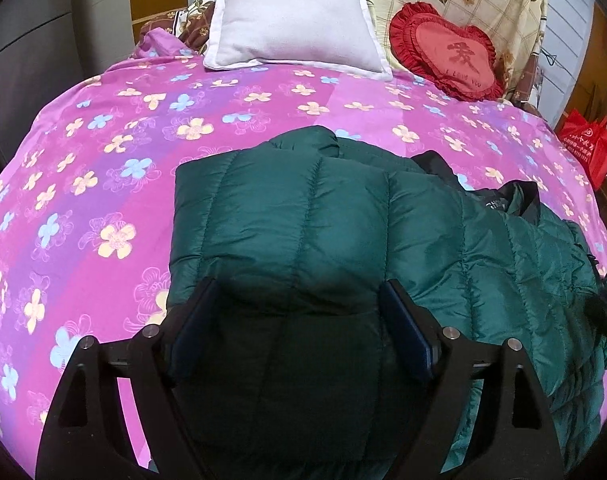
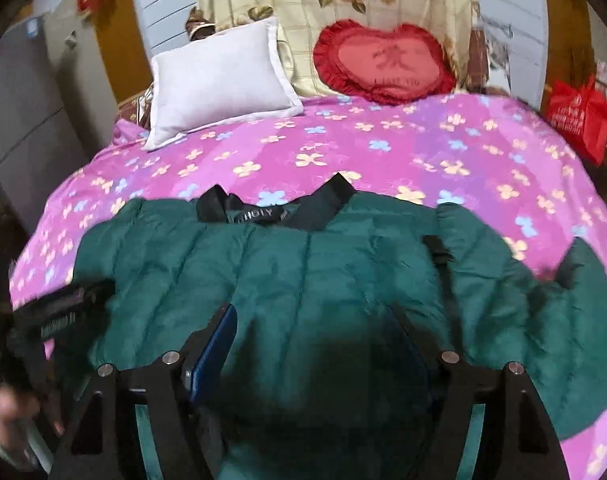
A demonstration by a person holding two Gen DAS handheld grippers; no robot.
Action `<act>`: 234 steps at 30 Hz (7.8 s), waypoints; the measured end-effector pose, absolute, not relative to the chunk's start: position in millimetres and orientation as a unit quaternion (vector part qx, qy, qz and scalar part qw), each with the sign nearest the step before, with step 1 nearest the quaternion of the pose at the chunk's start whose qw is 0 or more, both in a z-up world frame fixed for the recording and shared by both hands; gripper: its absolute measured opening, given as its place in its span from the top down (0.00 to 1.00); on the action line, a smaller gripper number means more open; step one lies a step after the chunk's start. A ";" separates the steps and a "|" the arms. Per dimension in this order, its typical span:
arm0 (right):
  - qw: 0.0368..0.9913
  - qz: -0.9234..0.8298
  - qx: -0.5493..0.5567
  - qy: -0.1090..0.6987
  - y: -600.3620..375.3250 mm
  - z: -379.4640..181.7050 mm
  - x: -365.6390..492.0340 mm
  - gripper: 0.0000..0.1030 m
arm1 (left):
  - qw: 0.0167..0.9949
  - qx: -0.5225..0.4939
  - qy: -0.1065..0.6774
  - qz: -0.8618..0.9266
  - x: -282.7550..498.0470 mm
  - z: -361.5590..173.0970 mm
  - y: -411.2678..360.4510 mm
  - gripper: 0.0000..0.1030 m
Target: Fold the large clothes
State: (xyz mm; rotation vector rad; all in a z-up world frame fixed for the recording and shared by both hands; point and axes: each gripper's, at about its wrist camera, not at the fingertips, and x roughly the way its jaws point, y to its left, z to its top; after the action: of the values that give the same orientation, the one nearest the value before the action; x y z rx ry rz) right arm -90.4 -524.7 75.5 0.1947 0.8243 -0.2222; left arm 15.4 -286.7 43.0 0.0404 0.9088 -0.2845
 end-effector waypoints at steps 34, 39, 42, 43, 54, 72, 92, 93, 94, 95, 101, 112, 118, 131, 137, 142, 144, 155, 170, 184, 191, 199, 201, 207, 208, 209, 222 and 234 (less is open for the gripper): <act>0.890 -0.148 0.112 0.416 -521.8 75.1 -156.6 0.18 | 0.895 0.012 0.413 -0.170 -57.1 85.3 -280.4 0.17; 0.892 -0.154 0.109 0.410 -515.1 81.3 -175.3 0.18 | 0.895 0.016 0.408 -0.179 -81.7 91.1 -283.1 0.17; 0.893 -0.158 0.105 0.408 -513.8 85.1 -185.9 0.18 | 0.894 0.014 0.408 -0.183 -94.0 92.6 -285.1 0.17; 0.894 -0.159 0.103 0.407 -513.9 86.5 -189.5 0.18 | 0.894 0.013 0.407 -0.186 -98.7 93.5 -286.5 0.17; 0.896 -0.185 0.091 0.393 -531.1 97.8 -224.9 0.18 | 0.883 0.004 0.413 -0.223 -131.4 94.6 -318.7 0.17; 0.883 -0.254 0.103 0.381 -625.8 96.8 -267.7 0.18 | 0.869 0.004 0.422 -0.259 -148.0 94.0 -371.6 0.17; 0.856 -0.324 0.147 0.376 -729.8 76.5 -302.7 0.18 | 0.858 -0.030 0.422 -0.291 -148.2 87.3 -396.1 0.17; 0.855 -0.328 0.146 0.375 -733.3 76.6 -303.5 0.17 | 0.859 -0.029 0.420 -0.291 -148.5 88.2 -395.5 0.17; 0.852 -0.335 0.145 0.376 -739.5 76.1 -304.6 0.17 | 0.859 -0.028 0.419 -0.291 -148.7 88.6 -395.1 0.17; 0.849 -0.341 0.145 0.377 -744.9 75.2 -305.8 0.17 | 0.860 -0.028 0.419 -0.290 -148.8 88.6 -394.4 0.17; 0.839 -0.363 0.170 0.368 -781.0 73.4 -316.2 0.17 | 0.857 -0.030 0.428 -0.286 -146.1 82.9 -391.7 0.17; 0.805 -0.447 0.199 0.336 -865.7 77.7 -347.5 0.17 | 0.856 -0.032 0.430 -0.285 -143.5 77.6 -385.2 0.17; 0.780 -0.481 0.272 0.295 -917.4 75.1 -369.7 0.11 | 0.854 -0.037 0.436 -0.282 -139.0 72.5 -381.4 0.17; 0.758 -0.463 0.347 0.302 -961.8 38.2 -357.5 0.15 | 0.850 -0.037 0.444 -0.281 -133.3 68.9 -375.1 0.17; 0.780 -0.452 0.319 0.293 -942.7 45.4 -357.9 0.79 | 0.851 -0.037 0.444 -0.276 -132.9 70.9 -367.8 0.17; 0.821 -0.420 0.282 0.265 -916.3 74.7 -357.8 0.85 | 0.855 -0.047 0.439 -0.272 -133.1 76.4 -356.0 0.17; 0.836 -0.404 0.273 0.253 -903.7 89.8 -355.7 0.85 | 0.857 -0.053 0.437 -0.267 -132.1 79.5 -349.1 0.17; 0.926 -0.232 0.208 0.213 -782.9 185.5 -290.1 0.86 | 0.866 -0.074 0.425 -0.251 -129.0 92.5 -316.3 0.17; 0.933 -0.024 0.191 0.304 -608.8 155.0 -170.9 0.87 | 0.870 -0.105 0.421 -0.235 -113.6 94.8 -283.2 0.17; 0.894 0.094 0.192 0.394 -473.3 75.9 -57.4 0.86 | 0.870 -0.130 0.422 -0.218 -92.3 87.1 -254.4 0.17; 0.877 0.137 0.213 0.408 -456.7 63.5 -51.6 0.36 | 0.864 -0.156 0.427 -0.217 -86.8 83.4 -238.8 0.17; 0.922 0.055 0.144 0.355 -486.2 136.9 -114.9 0.26 | 0.847 -0.200 0.438 -0.225 -79.7 91.2 -253.3 0.17; 0.927 0.037 0.134 0.349 -500.1 146.3 -130.4 0.25 | 0.842 -0.186 0.448 -0.237 -74.7 92.0 -271.9 0.16; 0.933 -0.015 0.131 0.334 -549.9 159.9 -177.8 0.25 | 0.849 -0.124 0.461 -0.225 -62.9 87.5 -324.0 0.16; 0.933 -0.021 0.135 0.333 -557.3 160.0 -183.5 0.25 | 0.855 -0.115 0.458 -0.216 -61.1 87.2 -331.4 0.16; 0.932 -0.029 0.142 0.333 -567.6 159.1 -190.2 0.25 | 0.857 -0.109 0.457 -0.209 -59.6 86.1 -335.8 0.17; 0.919 -0.075 0.175 0.345 -607.8 141.3 -214.8 0.24 | 0.869 -0.021 0.450 -0.204 -53.9 80.3 -364.5 0.58; 0.925 -0.097 0.133 0.341 -586.5 142.0 -167.1 0.24 | 0.893 -0.057 0.406 -0.184 -39.4 116.7 -285.7 0.85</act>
State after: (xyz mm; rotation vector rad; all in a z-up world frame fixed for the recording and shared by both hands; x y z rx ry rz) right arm -167.1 -586.5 142.0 0.2735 0.7002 -0.1996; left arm -39.4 -285.7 116.7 -0.1175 0.8431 -0.3809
